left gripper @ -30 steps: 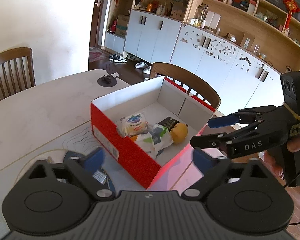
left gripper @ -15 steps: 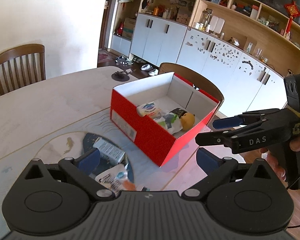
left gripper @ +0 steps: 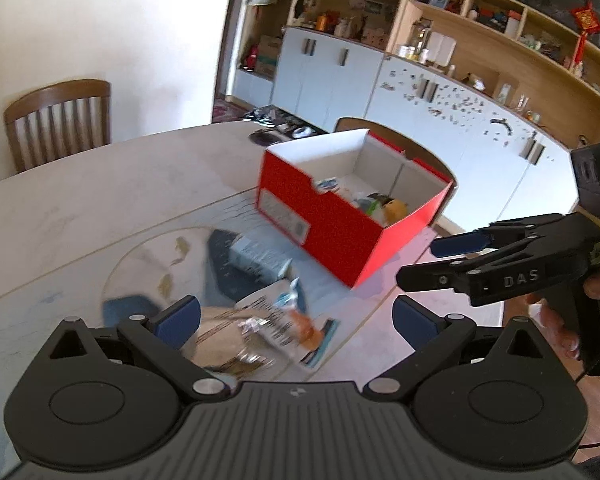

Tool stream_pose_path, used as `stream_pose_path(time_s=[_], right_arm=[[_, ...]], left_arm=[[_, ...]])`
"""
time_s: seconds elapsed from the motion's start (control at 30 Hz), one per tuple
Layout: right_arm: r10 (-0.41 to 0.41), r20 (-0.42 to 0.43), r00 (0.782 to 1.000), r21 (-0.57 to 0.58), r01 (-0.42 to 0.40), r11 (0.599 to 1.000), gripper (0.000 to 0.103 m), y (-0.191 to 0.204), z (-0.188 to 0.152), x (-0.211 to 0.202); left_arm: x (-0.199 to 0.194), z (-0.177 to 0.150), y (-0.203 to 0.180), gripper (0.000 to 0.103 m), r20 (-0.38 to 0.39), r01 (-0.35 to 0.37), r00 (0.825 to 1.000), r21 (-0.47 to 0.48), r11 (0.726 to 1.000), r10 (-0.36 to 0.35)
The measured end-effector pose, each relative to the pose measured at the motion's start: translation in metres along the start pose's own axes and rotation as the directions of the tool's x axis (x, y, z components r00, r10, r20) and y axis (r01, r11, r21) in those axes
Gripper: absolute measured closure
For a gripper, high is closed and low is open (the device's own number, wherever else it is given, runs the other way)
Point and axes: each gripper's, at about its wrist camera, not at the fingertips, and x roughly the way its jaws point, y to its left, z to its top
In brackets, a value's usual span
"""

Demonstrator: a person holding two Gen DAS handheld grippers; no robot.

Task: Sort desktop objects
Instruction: 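Move both tools back over the snacks on the glass turntable, then grasp the white USB cable with the right tool while the left tool grasps the blue biscuit box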

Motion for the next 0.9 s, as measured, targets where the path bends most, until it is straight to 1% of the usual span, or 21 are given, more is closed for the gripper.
stream_pose_path(time_s=[0.17, 0.5, 0.7, 0.8, 0.9], right_arm=[[0.013, -0.010, 1.000, -0.001, -0.013, 1.000, 0.021, 0.017, -0.009, 0.005], [0.011, -0.038, 0.999, -0.007, -0.011, 1.000, 0.021, 0.041, -0.025, 0.013], [0.004, -0.063, 0.998, -0.002, -0.004, 1.000, 0.021, 0.048, -0.035, 0.020], [0.009, -0.079, 0.997, 0.003, -0.009, 1.000, 0.021, 0.051, -0.041, 0.024], [0.022, -0.097, 0.995, -0.009, -0.023, 1.000, 0.021, 0.057, -0.046, 0.028]], left_arm=[[-0.009, -0.013, 0.013, 0.000, 0.009, -0.015, 1.000, -0.006, 1.000, 0.015], [-0.008, -0.039, 0.031, 0.000, -0.023, 0.009, 1.000, -0.004, 1.000, -0.009], [-0.006, -0.058, 0.038, 0.000, -0.046, 0.020, 0.999, 0.012, 1.000, -0.020], [-0.003, -0.066, 0.041, 0.000, -0.056, 0.007, 0.998, 0.020, 1.000, -0.006], [0.000, -0.071, 0.049, 0.000, -0.060, -0.006, 0.998, 0.008, 1.000, 0.007]])
